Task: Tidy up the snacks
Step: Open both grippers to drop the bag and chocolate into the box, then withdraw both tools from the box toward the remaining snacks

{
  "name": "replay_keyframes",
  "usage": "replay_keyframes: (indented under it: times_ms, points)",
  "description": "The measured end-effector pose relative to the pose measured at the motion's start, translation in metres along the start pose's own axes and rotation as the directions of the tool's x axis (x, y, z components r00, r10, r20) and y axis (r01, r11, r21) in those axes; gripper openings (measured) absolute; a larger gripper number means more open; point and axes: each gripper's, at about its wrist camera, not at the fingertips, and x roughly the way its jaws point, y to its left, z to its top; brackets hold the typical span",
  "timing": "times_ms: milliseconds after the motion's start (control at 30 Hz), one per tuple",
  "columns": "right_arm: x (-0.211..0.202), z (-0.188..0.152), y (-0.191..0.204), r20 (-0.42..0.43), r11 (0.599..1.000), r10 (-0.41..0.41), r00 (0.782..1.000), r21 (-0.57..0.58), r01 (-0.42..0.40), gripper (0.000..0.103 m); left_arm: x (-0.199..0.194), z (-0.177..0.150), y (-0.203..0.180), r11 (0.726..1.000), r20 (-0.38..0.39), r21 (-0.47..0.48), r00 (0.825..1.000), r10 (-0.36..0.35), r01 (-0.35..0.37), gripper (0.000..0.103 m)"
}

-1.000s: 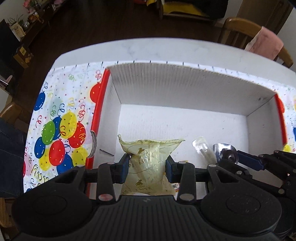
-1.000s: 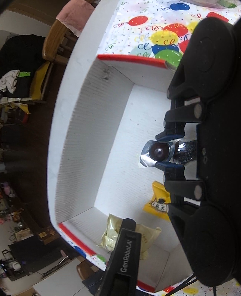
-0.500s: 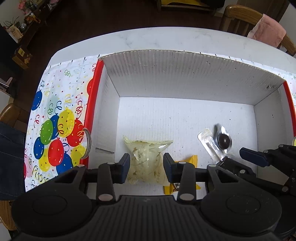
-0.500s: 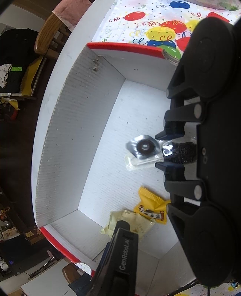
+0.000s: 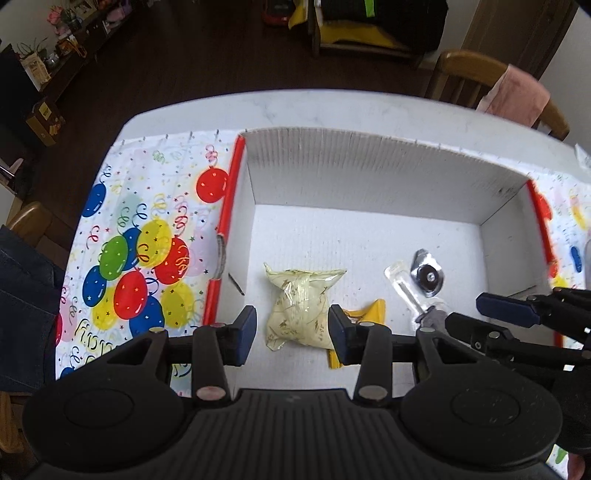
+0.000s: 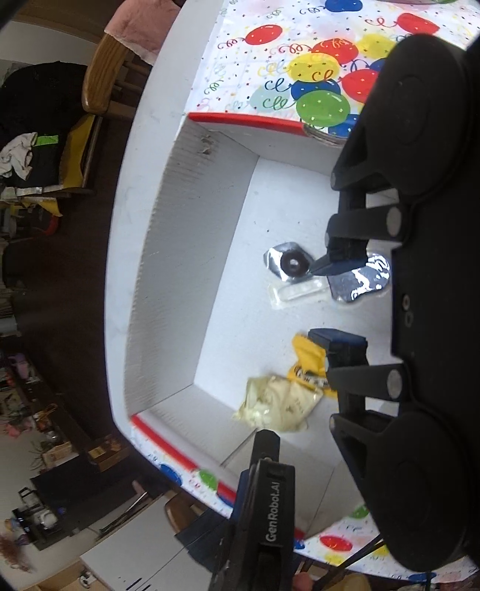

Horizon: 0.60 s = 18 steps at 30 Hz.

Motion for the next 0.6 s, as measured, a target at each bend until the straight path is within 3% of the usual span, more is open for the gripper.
replay_keyframes:
  times_ms: [600]
  points:
    - [-0.081,-0.042,0.055,0.128,0.997,0.009,0.992,0.073,-0.018,0.039,-0.091,-0.065,0.028,0.993,0.154,0.075,0.983,-0.101,0.090,0.041]
